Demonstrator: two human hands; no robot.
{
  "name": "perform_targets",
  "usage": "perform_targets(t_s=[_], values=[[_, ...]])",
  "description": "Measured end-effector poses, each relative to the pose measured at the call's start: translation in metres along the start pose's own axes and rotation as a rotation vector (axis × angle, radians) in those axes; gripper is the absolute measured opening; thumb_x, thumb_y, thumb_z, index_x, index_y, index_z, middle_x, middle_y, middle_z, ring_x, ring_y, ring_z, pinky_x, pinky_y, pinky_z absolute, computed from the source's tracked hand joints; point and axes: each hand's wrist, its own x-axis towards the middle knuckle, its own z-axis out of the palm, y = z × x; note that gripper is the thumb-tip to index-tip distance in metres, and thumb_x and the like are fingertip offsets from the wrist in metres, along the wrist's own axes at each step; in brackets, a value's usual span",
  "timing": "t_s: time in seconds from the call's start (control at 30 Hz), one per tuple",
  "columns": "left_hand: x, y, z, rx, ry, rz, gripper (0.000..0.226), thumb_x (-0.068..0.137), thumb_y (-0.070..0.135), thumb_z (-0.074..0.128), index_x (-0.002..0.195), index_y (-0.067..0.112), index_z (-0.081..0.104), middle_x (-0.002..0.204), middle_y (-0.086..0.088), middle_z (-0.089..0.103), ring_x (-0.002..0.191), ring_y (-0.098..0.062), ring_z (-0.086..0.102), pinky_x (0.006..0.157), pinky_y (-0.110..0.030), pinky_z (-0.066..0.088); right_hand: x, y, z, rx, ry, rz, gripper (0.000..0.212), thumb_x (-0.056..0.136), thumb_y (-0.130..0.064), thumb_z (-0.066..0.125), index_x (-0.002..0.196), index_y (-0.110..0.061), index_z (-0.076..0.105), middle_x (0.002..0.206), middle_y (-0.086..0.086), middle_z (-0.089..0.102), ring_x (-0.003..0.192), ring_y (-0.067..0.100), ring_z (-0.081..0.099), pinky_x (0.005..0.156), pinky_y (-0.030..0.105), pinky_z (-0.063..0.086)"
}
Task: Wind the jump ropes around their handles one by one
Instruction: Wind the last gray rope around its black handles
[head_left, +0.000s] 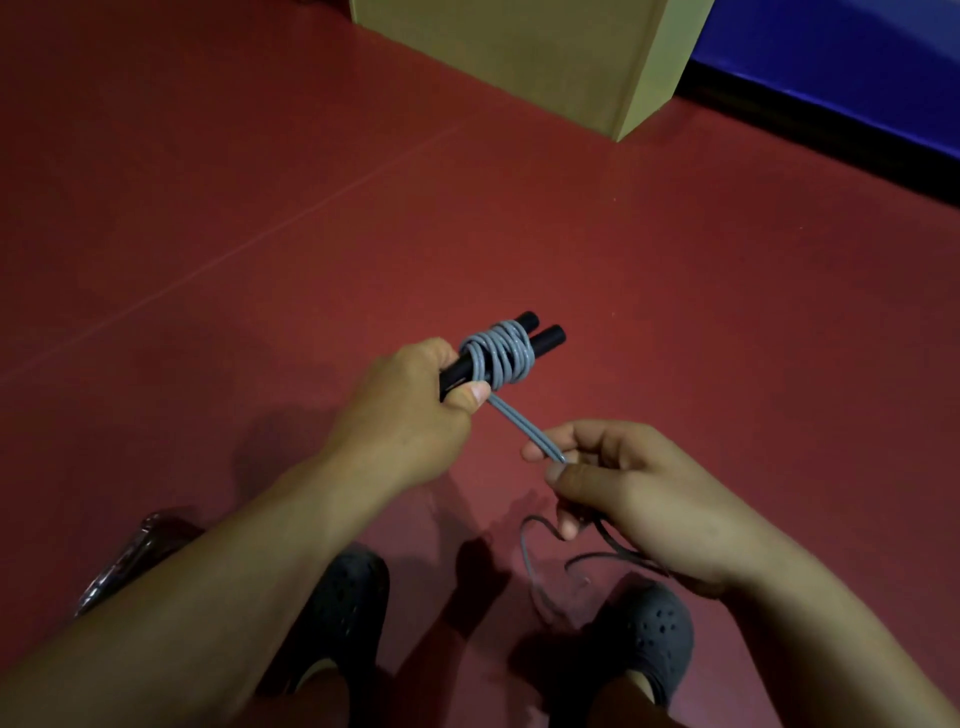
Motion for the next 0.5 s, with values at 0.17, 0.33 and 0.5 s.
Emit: perform_targets(t_s=[0.17, 0.33, 0.5], values=[[0.0014, -0.0016, -0.0015, 0.097, 0.043, -0.062, 0.026, 0.089, 0.036, 0.067, 0.078, 0.017, 0.054, 0.067, 0.0, 0.053, 0.07, -0.029, 0.055, 0.055, -0.032, 0.03, 0.0019, 0.0043, -0.0045, -0.035, 0.035, -0.099, 0.014, 0.089, -0.013, 0.067, 0.101, -0.019, 0.073, 0.07, 0.001, 0.056, 0.064, 0.015, 0.05, 0.064, 0.035, 0.045], [0.0, 0.0012, -0.0035, 0.192, -0.061, -0.05, 0.03, 0.085, 0.039, 0.071, 0.071, 0.019, 0.054, 0.066, 0.001, 0.058, 0.068, -0.024, 0.058, 0.055, -0.03, 0.034, 0.0017, 0.0096, -0.0045, -0.353, 0.192, -0.323, 0.026, 0.089, -0.017, 0.068, 0.092, -0.042, 0.074, 0.069, -0.012, 0.062, 0.062, -0.001, 0.049, 0.063, 0.027, 0.045], [-0.0024, -0.0019, -0.0029, 0.242, -0.281, 0.017, 0.026, 0.082, 0.041, 0.074, 0.074, 0.021, 0.06, 0.065, 0.006, 0.059, 0.063, -0.016, 0.057, 0.053, -0.025, 0.036, 0.002, 0.0097, -0.0023, -0.642, 0.352, -0.518, 0.014, 0.086, -0.024, 0.069, 0.097, -0.031, 0.075, 0.075, -0.019, 0.062, 0.073, -0.003, 0.057, 0.067, 0.009, 0.038]])
